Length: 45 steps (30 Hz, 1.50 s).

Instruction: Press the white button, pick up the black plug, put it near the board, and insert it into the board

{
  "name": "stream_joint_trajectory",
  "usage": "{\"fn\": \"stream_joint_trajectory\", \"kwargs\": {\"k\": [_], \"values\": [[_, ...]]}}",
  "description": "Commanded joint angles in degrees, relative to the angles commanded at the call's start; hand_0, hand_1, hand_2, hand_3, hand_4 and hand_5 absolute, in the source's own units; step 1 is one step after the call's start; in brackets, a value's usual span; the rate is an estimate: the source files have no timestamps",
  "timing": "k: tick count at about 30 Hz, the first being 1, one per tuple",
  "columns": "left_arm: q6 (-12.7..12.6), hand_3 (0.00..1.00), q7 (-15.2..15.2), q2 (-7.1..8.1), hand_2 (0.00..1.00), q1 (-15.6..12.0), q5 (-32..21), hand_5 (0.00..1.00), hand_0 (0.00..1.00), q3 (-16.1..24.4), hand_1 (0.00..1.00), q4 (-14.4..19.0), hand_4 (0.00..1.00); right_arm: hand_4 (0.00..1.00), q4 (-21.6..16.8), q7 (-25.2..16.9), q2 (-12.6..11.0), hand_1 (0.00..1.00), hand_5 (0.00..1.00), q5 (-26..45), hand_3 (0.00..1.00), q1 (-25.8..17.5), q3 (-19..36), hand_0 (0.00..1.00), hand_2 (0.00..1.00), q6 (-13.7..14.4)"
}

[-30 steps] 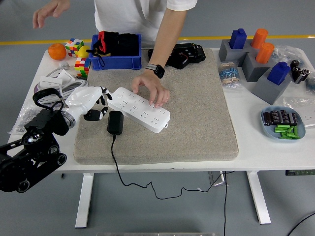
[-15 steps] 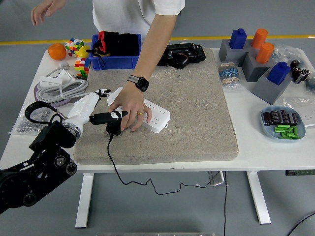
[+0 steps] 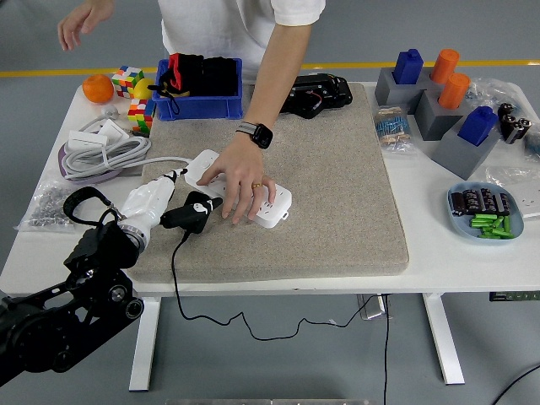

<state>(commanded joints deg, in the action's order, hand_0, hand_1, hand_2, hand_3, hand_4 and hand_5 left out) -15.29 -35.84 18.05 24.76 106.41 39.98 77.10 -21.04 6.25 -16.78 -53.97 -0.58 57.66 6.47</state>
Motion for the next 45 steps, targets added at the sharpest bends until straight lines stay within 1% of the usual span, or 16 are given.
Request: {"fn": "stream_joint_trajectory", "kwargs": {"k": [2,3,9,10,15,16,20,21,27,28,29,33,34,39,40,45], "values": [[0.61,0.953,-0.66,0.09,0.934,0.14,0.72,0.639,0.831,-0.49,0.907,-0.39,0.998,0.646,0.02,0.01,-0.04,0.528,0.367,0.01,0.553,0.0,-0.12,0.572,0.544,0.0],[0.83,0.897,-0.92,0.08,0.856,0.22,1.24,0.354,0.783,-0.76,0.853,-0.6,0.994,0.645,0.02,0.0,-0.06,0.528,0.366,0.03,0.552,0.0,-0.16,0.57,0.544,0.0],[1.81,0.897,-1.14,-0.35,0.856,0.93,4.9,0.354,0.783,-2.74,0.853,-2.24,0.994,0.645,-0.03,-0.04,-0.14,0.528,0.366,0.11,0.552,0.05,-0.44,0.57,0.544,0.01],[1.54,0.847,-1.14,-0.5,0.779,1.21,4.99,0.272,0.699,-3.23,0.794,-2.67,0.98,0.645,-0.03,-0.03,-0.12,0.53,0.366,0.12,0.552,0.07,-0.41,0.571,0.544,0.01],[0.03,0.847,-1.14,-1.18,0.779,2.1,4.99,0.272,0.699,-4.26,0.794,-3.82,0.98,0.645,-0.02,-0.07,-0.12,0.53,0.366,0.17,0.552,0.09,-0.4,0.571,0.544,0.04],[-0.14,0.798,-1.14,-1.26,0.645,2.18,4.93,0.241,0.432,-4.31,0.643,-3.85,0.968,0.646,-0.03,-0.07,-0.13,0.528,0.365,0.17,0.552,0.09,-0.39,0.571,0.544,0.04],[-1.05,0.798,-1.05,-1.93,0.645,2.56,4.33,0.241,0.432,-4.37,0.643,-4.17,0.968,0.646,0.02,-0.07,-0.12,0.528,0.365,0.16,0.552,-0.01,-0.34,0.571,0.544,0.05],[-1.17,0.791,-0.94,-2.08,0.605,2.63,4.2,0.246,0.34,-4.32,0.574,-4.31,0.956,0.646,0.02,-0.07,-0.09,0.529,0.366,0.16,0.553,-0.05,-0.33,0.571,0.544,0.05],[-1.36,0.791,-0.57,-2.38,0.605,2.87,3.72,0.246,0.34,-4.11,0.574,-4.67,0.956,0.646,0.03,-0.06,0.03,0.529,0.366,0.14,0.553,-0.2,-0.22,0.571,0.544,0.03],[-1.4,0.794,-0.46,-2.4,0.594,2.9,3.61,0.238,0.31,-4.1,0.562,-4.79,0.941,0.646,0.05,-0.05,0.03,0.528,0.366,0.13,0.552,-0.21,-0.23,0.57,0.544,0.03],[-1.42,0.794,-0.4,-2.4,0.594,2.92,3.55,0.238,0.31,-4.09,0.562,-4.85,0.941,0.646,0.06,-0.05,0.03,0.528,0.366,0.13,0.552,-0.21,-0.24,0.57,0.544,0.03],[-2.07,0.794,0.72,-2.29,0.594,3.1,3.73,0.238,0.31,-3.92,0.562,-5.69,0.941,0.646,0.01,-0.09,-0.01,0.528,0.366,0.1,0.552,-0.2,-0.25,0.57,0.544,0.05],[-2.17,0.706,0.94,-2.25,0.512,3.19,3.77,0.221,0.275,-3.93,0.51,-5.86,0.92,0.646,0.01,-0.09,-0.03,0.527,0.366,0.1,0.552,-0.17,-0.25,0.57,0.544,0.05],[-2.94,0.706,2.07,-2.21,0.512,3.54,4.2,0.221,0.275,-4.14,0.51,-6.7,0.92,0.646,-0.02,-0.11,0.0,0.527,0.366,0.04,0.552,-0.08,-0.13,0.57,0.544,0.06],[-3.23,0.586,2.39,-2.26,0.44,3.62,4.36,0.074,0.226,-4.26,0.435,-6.97,0.84,0.646,0.01,-0.13,0.01,0.528,0.365,0.05,0.552,-0.07,-0.08,0.569,0.543,0.07],[-3.88,0.586,3.29,-2.35,0.44,3.77,4.6,0.074,0.226,-4.77,0.435,-7.74,0.84,0.646,0.04,-0.16,0.0,0.528,0.365,-0.02,0.552,-0.07,-0.06,0.569,0.543,0.09]]}}
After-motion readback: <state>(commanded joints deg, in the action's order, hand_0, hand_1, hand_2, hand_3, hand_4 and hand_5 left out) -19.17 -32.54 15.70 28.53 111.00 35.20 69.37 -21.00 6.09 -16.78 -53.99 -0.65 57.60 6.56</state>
